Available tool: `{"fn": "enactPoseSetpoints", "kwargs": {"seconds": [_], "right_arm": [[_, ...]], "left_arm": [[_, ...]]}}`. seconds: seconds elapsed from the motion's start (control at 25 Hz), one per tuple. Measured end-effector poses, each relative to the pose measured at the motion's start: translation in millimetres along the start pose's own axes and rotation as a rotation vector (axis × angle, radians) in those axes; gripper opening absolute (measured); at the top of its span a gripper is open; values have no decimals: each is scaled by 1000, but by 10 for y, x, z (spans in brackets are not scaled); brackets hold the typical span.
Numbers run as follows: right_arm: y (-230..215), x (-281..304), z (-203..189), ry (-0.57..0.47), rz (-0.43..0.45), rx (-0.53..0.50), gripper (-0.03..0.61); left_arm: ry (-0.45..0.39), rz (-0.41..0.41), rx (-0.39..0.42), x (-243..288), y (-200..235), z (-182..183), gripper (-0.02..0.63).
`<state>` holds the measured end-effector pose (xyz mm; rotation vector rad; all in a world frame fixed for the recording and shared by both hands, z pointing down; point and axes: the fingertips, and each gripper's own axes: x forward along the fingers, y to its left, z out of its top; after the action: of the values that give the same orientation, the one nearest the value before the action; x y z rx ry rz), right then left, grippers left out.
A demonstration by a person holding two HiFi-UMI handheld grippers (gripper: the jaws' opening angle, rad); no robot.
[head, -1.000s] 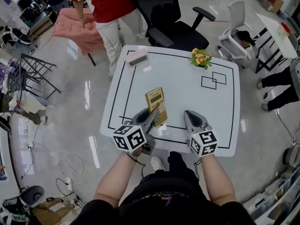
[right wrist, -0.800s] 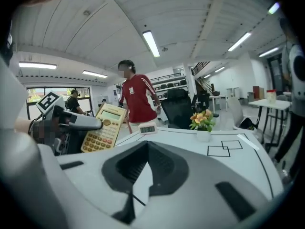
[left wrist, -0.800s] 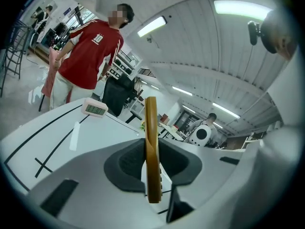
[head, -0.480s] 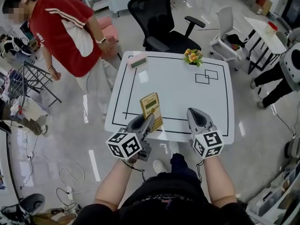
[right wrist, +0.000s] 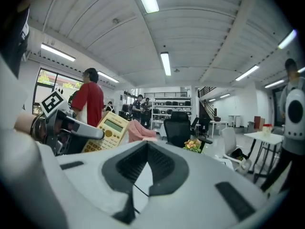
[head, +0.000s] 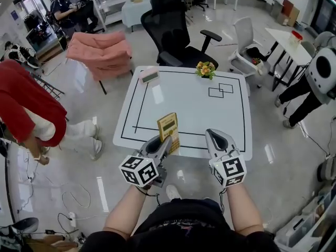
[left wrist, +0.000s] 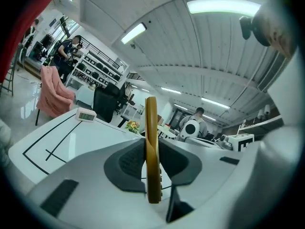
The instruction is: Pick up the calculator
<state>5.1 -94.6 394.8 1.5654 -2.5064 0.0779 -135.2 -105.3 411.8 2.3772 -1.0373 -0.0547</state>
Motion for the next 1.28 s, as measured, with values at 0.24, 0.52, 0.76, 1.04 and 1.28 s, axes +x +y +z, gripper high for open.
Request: {"fn": "enactPoseSetpoints", "kwargs": {"seconds": [0.24,0.52,0.76,1.04,1.28], "right_arm": [[-106,-459,-9,-13,65,-2,2],[-208,-1055,-170,-19,152,28,2],[-201,-1464,-322,-25,211,34,1],[-88,-1772,-431,-20,255,35,2],[-39,-1863,-414,-34,266,32,0]], "left_arm": [[-35,55,5,-57,-480,-245,80],[-61,112,-36,-187,-1113,-701,80],[-83,172,-40,-395,-1487,-1024,80],[-94,213,-47,-597,-1732,-1265,80],[-115,220,-40,-702,-1819,-1288,80]]}}
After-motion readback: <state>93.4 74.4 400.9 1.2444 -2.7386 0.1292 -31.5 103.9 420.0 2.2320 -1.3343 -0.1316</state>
